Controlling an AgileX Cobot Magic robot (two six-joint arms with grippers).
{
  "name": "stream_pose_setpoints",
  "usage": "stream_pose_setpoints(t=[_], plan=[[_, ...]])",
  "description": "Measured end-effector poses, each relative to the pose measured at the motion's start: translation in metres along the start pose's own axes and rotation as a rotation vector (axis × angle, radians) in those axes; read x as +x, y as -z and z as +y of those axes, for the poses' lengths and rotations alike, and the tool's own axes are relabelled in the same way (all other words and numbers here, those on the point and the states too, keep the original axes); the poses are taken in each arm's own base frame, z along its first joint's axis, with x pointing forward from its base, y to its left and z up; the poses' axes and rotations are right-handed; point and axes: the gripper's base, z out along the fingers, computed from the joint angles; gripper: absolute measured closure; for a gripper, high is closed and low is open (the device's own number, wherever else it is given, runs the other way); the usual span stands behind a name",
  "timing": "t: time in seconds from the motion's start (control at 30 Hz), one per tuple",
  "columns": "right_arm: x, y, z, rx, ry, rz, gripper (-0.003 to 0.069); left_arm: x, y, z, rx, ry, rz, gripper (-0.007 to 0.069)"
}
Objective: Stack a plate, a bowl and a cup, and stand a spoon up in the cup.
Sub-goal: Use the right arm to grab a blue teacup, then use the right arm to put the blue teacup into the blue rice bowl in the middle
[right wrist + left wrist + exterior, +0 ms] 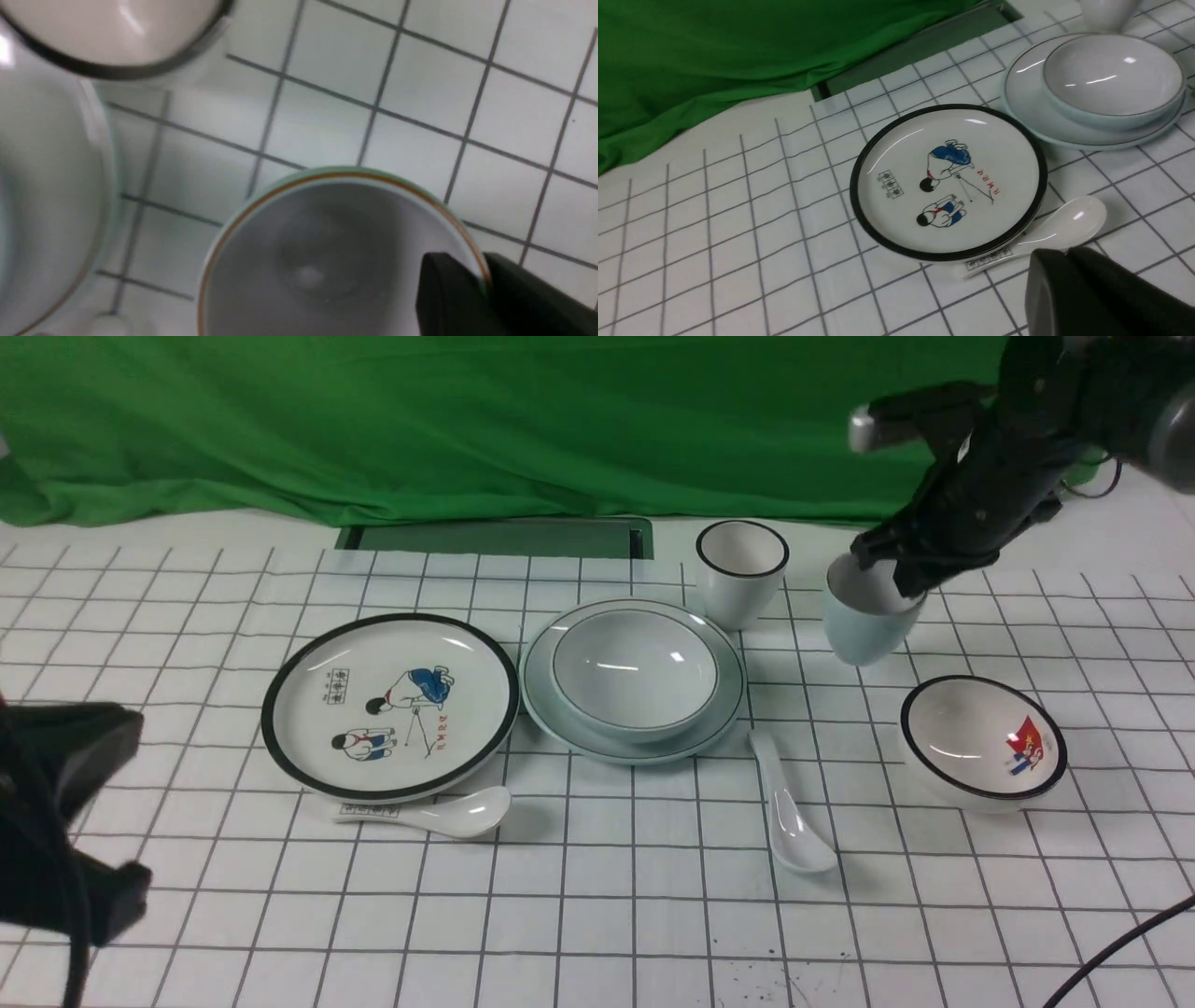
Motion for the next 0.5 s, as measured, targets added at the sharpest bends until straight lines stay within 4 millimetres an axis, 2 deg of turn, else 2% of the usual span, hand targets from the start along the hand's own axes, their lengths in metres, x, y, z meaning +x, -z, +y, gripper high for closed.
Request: stream_pose_setpoints(t=[0.1, 0.13, 0.17, 0.23, 0.3, 0.33, 0.4, 0.5], plan=[[-0.014, 0.033, 0.038, -0.086, 0.064, -0.093, 0.0577, 0.026, -0.012, -0.010, 0.032, -0.010, -0.038, 0.0659], [-0.016, 0.035, 0.053, -0.113, 0.085, -0.103, 0.0577, 0.030, -0.015, -0.012, 0.040, -0.005, -0.048, 0.0659], [-0.016, 0.035, 0.056, -0.118, 0.089, -0.103, 0.0577, 0.032, -0.015, -0.012, 0.041, -0.004, -0.044, 0.0659], [-0.014, 0.018, 0.101, -0.184, 0.155, -0.097, 0.0577, 0.032, -0.016, -0.015, 0.065, 0.064, -0.082, 0.0659], [-0.012, 0.010, 0.115, -0.201, 0.171, -0.095, 0.0577, 0.030, -0.016, -0.015, 0.071, 0.089, -0.098, 0.0659], [-0.009, -0.005, 0.128, -0.215, 0.177, -0.092, 0.0577, 0.027, -0.015, -0.015, 0.076, 0.114, -0.113, 0.0659], [-0.005, -0.024, 0.141, -0.229, 0.167, -0.079, 0.0577, 0.023, -0.013, -0.014, 0.080, 0.138, -0.123, 0.0659], [0.000, -0.049, 0.146, -0.230, 0.157, -0.041, 0.0572, 0.021, -0.012, -0.014, 0.087, 0.168, -0.111, 0.0659]])
